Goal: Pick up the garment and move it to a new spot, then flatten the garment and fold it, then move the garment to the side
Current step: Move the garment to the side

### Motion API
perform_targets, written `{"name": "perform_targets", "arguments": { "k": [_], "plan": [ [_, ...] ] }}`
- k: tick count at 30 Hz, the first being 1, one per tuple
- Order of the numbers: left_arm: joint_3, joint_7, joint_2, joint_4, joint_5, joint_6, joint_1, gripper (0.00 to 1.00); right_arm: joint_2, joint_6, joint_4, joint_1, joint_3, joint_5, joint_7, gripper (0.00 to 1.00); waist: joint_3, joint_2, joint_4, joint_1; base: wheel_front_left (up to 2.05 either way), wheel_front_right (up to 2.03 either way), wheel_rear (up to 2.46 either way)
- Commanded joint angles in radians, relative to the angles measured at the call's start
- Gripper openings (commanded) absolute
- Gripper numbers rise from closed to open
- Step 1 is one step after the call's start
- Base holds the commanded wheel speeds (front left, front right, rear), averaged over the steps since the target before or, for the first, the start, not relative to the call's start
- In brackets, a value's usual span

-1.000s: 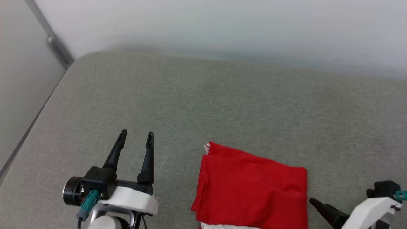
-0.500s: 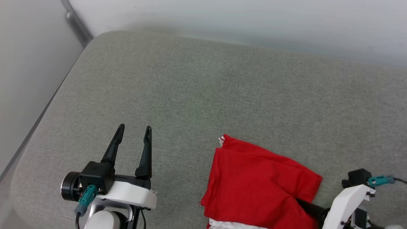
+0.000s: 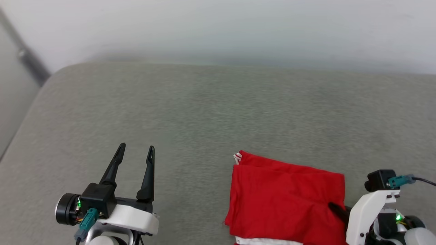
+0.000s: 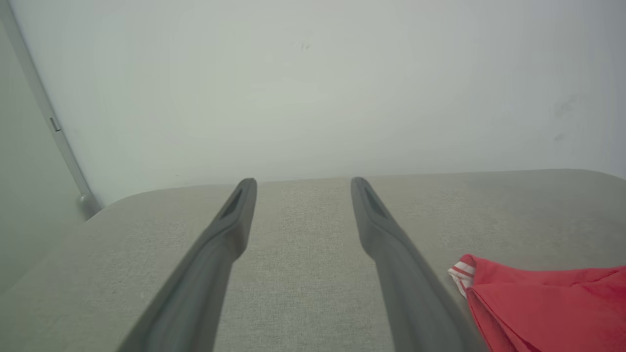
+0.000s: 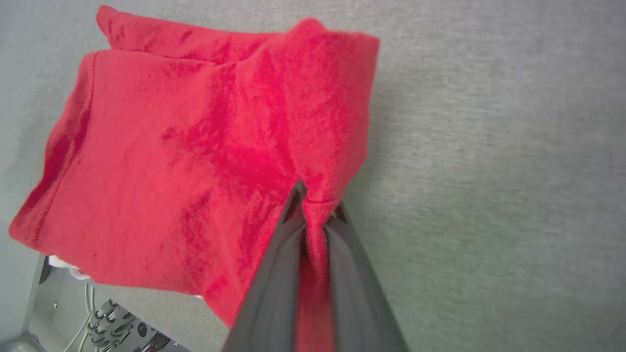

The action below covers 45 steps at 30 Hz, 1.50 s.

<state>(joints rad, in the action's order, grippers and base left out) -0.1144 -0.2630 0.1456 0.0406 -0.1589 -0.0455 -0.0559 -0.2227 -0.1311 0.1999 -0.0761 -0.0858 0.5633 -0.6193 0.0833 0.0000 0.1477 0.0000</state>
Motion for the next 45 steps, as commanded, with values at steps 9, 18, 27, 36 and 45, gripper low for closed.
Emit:
{"name": "perform_targets", "arguments": {
  "k": [9,18,27,36,45],
  "plan": [
    [-0.009,-0.002,0.010,-0.044,0.015,-0.006,-0.018,1.00,-0.040,0.001,0.114,-0.165,0.017,-0.088,0.043,0.00,0.059,0.0000,-0.348,0.0000,0.00,0.00,0.00],
    [-0.036,0.020,0.050,-0.122,0.033,-0.033,-0.122,1.00,-0.115,0.001,0.275,-0.415,0.069,-0.204,0.140,0.00,0.250,0.0000,-0.466,0.0000,0.00,0.00,0.00],
    [-0.079,0.055,0.101,-0.182,0.046,-0.059,-0.253,1.00,-0.206,0.001,0.427,-0.618,0.252,-0.393,0.250,0.00,0.410,0.0000,-0.435,0.0000,0.00,0.00,0.00],
    [-0.110,0.048,0.106,-0.191,0.035,-0.066,-0.312,1.00,-0.162,0.001,0.499,-0.689,0.446,-0.606,0.387,0.11,0.443,0.0000,-0.383,0.0000,0.00,0.00,0.00],
    [-0.116,0.028,0.083,-0.144,0.019,-0.044,-0.266,1.00,-0.113,0.001,0.509,-0.646,0.614,-0.781,0.544,1.00,0.362,0.0000,-0.345,0.0000,0.00,0.00,0.00]
  ]
}}
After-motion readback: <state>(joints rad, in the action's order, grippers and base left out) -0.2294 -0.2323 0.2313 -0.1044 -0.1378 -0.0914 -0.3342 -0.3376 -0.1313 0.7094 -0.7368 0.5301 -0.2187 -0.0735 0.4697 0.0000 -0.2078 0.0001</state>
